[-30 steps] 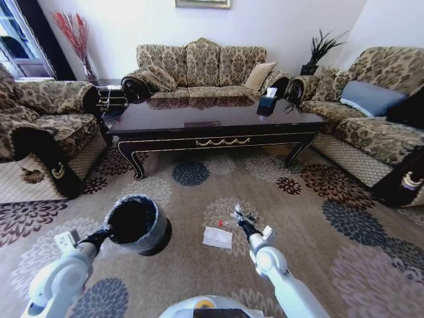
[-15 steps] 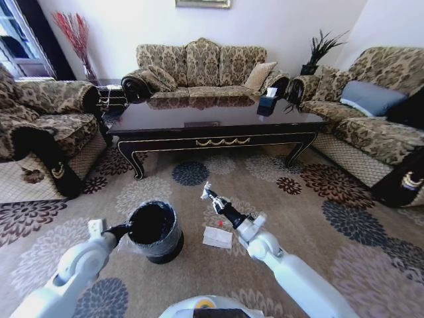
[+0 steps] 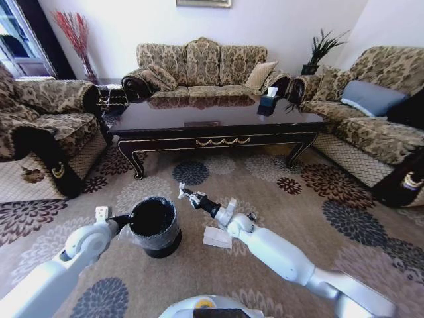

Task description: Move to the front of the table and pick up the trash from the floor, then place it into the trash bin.

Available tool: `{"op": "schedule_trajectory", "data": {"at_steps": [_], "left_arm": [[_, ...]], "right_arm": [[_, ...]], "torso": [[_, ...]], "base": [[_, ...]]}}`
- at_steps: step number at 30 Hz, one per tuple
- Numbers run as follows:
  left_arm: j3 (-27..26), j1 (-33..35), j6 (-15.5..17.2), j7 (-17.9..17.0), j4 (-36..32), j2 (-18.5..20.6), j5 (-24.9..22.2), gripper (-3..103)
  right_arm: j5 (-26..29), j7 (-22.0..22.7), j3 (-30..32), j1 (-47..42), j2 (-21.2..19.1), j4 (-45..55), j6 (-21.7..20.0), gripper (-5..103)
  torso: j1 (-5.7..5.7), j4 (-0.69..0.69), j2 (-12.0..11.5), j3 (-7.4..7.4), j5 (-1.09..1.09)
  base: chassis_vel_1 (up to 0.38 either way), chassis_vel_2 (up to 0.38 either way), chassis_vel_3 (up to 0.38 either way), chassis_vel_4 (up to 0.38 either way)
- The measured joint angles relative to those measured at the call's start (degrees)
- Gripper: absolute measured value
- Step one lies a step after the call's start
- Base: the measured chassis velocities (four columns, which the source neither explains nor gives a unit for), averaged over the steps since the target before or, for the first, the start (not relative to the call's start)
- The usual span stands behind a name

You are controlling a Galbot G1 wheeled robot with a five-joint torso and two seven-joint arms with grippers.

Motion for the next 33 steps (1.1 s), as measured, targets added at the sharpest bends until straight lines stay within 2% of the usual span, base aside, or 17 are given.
{"op": "schedule_trajectory", "data": {"at_steps": [7, 11, 20, 21, 23, 26, 27, 28, 30, 33], "left_arm": [[3.4, -4.3, -0.6, 0.0, 1.5, -1.0, 0.1, 4], [5.5, -7.2, -0.7, -0.1, 2.6, -1.5, 0.2, 4], [6.0, -8.2, -0.7, -0.1, 2.8, -2.5, 0.0, 4], [6.1, -8.4, -0.8, -0.2, 2.9, -2.7, 0.0, 4], [6.1, -8.8, -0.8, -0.2, 3.1, -3.2, 0.0, 4], [6.1, -8.9, -0.7, -0.2, 3.3, -3.4, 0.0, 4], [6.0, -8.8, -0.7, -0.3, 3.5, -3.4, 0.1, 4], [5.9, -8.8, -0.8, -0.3, 3.5, -3.4, 0.1, 4], [5.8, -8.8, -0.8, -0.3, 3.5, -3.5, 0.1, 4], [5.4, -8.8, -0.8, -0.3, 3.5, -3.5, 0.1, 4]], "right_arm": [[-0.2, -0.6, -1.8, 1.0, 0.4, 0.3, 0.1, 0], [0.9, 0.9, -2.9, 1.2, 1.5, 0.3, 0.1, 0], [-1.8, 1.2, -3.4, 1.5, 2.1, -3.4, 1.3, 0], [-2.1, 1.1, -3.6, 1.6, 2.1, -3.8, 1.4, -3], [-2.1, 0.2, -3.7, 1.7, 2.3, -4.2, 1.6, 7], [-2.0, -0.5, -3.7, 1.6, 2.3, -4.3, 1.6, 13], [-1.7, -2.0, -3.5, 1.1, 1.9, -4.3, 1.6, 29], [-1.7, -2.1, -3.4, 1.0, 1.8, -4.3, 1.6, 35], [-1.7, -2.3, -3.3, 0.9, 1.7, -4.3, 1.6, 35], [-2.3, -2.3, -2.8, 0.4, 1.3, -4.3, 1.6, 50]], "torso": [[0.00, 0.01, 0.0, 0.00, 0.00], [0.00, 0.02, 0.0, -0.01, 0.01], [0.00, 0.02, 0.0, -0.01, 0.01], [0.00, 0.02, 0.0, -0.01, 0.01], [0.00, 0.02, 0.0, 0.00, 0.01], [0.00, 0.02, 0.0, -0.01, 0.01], [0.00, 0.02, 0.0, -0.01, 0.01], [0.00, 0.02, 0.0, -0.01, 0.01], [0.00, 0.02, 0.0, -0.01, 0.01], [0.00, 0.02, 0.0, -0.01, 0.01]], "base": [[0.000, 0.000, 0.000, 0.000], [0.000, 0.000, 0.000, 0.000], [0.000, 0.000, 0.000, 0.000], [0.000, 0.000, 0.000, 0.000], [0.000, 0.000, 0.000, 0.000], [0.000, 0.000, 0.000, 0.000], [0.000, 0.000, 0.000, 0.000], [0.000, 0.000, 0.000, 0.000], [0.000, 0.000, 0.000, 0.000], [0.000, 0.000, 0.000, 0.000]]}}
